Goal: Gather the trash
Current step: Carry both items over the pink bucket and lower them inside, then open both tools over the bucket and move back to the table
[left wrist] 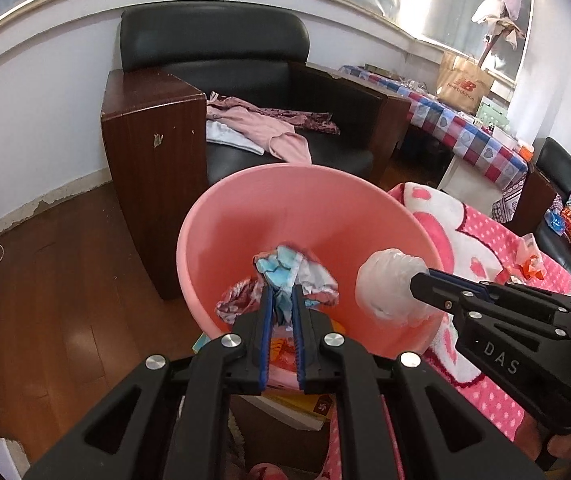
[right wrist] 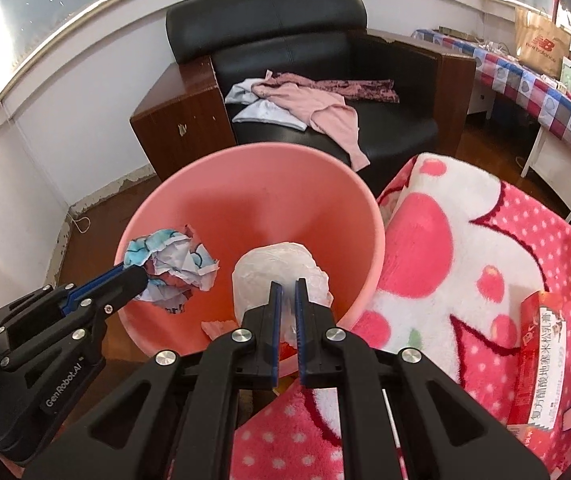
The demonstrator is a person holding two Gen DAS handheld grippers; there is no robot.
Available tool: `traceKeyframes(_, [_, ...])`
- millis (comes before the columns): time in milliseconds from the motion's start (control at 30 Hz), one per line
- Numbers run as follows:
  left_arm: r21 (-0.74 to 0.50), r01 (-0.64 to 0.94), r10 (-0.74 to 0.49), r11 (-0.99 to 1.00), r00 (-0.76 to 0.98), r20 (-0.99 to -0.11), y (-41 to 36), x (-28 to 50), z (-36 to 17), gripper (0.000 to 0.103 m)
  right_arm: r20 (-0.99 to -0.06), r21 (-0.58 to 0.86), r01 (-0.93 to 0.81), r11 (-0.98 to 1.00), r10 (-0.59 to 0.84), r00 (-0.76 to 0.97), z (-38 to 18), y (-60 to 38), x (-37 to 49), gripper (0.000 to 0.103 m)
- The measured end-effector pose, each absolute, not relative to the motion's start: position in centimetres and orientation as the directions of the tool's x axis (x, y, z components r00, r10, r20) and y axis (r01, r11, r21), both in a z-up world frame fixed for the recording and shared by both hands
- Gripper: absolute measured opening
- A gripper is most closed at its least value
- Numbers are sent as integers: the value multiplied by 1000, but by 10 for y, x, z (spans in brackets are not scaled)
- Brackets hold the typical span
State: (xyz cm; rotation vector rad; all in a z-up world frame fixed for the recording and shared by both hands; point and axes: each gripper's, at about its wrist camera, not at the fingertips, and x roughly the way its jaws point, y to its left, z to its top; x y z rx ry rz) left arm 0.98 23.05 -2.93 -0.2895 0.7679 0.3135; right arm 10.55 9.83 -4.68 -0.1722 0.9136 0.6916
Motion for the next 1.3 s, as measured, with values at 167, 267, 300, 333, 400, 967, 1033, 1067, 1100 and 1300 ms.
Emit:
traceKeyframes(167, [-150,-397,174,905,670,-722,233,8,-32,11,-785,147,-617,773,471,403,-50,101,107,13])
traceKeyframes(267, [-148,-401,181,904,673,-717,235,7,-30,17,-782,156,-611,776,475,403,-50,99,109,17])
traceKeyframes(300, [-149,-403,183,903,674,-716,235,7,-30,17,-780,160,-609,777,478,405,-49,99,110,21])
traceKeyframes(333, [-150,-405,185,902,675,-714,235,6,-29,18,-777,165,-609,776,483,405,-49,98,110,24])
traceKeyframes(400, [-150,-406,187,902,679,-710,235,4,-27,20,-772,167,-608,776,486,409,-48,97,109,26])
traceKeyframes(967, [-152,-356,169,922,724,-669,214,-8,-3,31,-716,159,-590,792,504,483,-17,57,86,26])
traceKeyframes(1033, [-153,-340,158,928,732,-663,206,-9,1,31,-710,153,-582,798,499,497,-13,48,82,26])
traceKeyframes(1067, [-153,-333,154,931,734,-661,202,-9,2,31,-707,153,-578,801,498,503,-11,42,80,26])
traceKeyframes(1100, [-153,-326,149,933,736,-660,199,-8,2,31,-703,153,-573,805,496,509,-9,36,78,26])
traceKeyframes(1300, [-147,-276,115,950,745,-658,175,-4,6,32,-697,155,-537,829,477,536,-1,1,72,26])
